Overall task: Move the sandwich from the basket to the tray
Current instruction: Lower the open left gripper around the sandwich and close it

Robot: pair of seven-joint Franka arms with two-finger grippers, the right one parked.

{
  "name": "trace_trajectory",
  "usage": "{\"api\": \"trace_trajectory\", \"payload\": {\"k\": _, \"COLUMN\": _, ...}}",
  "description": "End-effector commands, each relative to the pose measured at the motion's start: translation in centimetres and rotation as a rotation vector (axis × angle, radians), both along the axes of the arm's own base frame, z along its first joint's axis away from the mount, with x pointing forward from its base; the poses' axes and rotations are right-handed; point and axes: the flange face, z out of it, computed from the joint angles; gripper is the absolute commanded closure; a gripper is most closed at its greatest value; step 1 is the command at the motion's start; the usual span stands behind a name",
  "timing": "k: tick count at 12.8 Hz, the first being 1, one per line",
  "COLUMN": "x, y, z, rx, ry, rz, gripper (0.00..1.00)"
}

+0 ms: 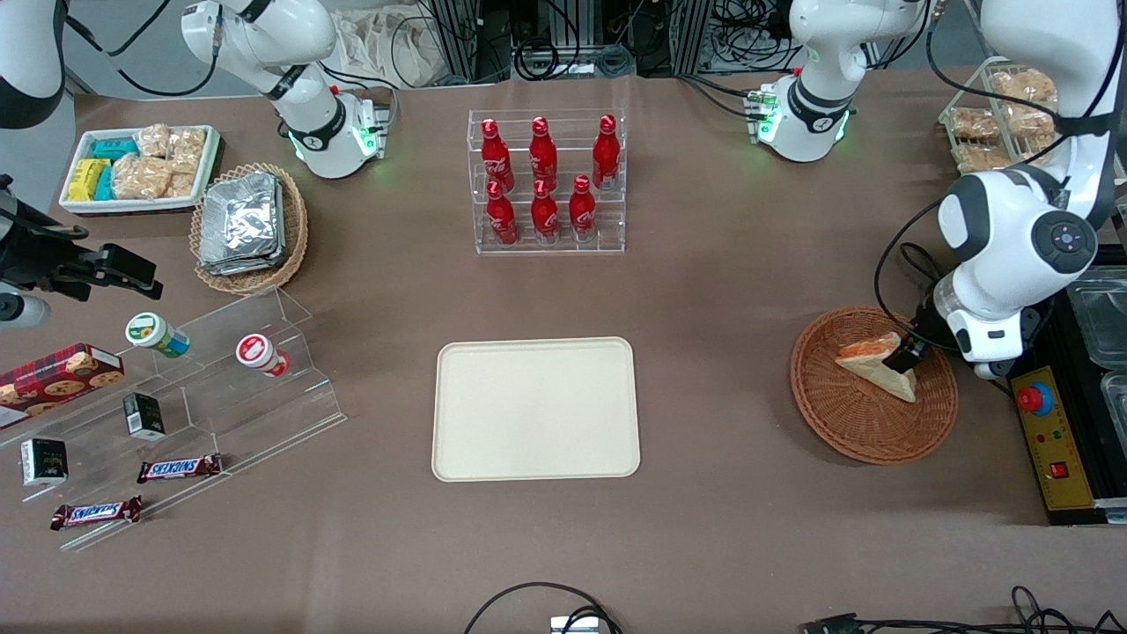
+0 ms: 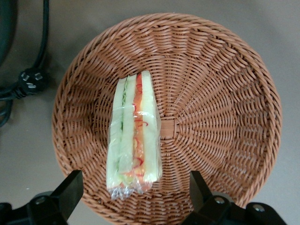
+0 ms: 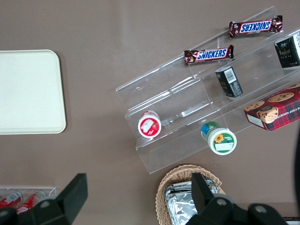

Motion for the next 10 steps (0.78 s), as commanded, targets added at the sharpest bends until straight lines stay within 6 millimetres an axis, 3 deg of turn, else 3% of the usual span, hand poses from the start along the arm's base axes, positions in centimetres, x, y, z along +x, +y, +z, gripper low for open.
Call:
{"api": "trace_trajectory", "payload": {"k": 1, "x": -0.1, "y": -0.1, "z": -1.1, "rx": 0.004, "ry": -0.006, "rz": 0.036, "gripper": 0.00}}
{"api": "trace_trajectory", "payload": {"k": 10, "x": -1.2, "y": -0.1, "z": -5.2, "rx": -0.001, "ry": -0.018, "rz": 0.055, "gripper": 0.00}}
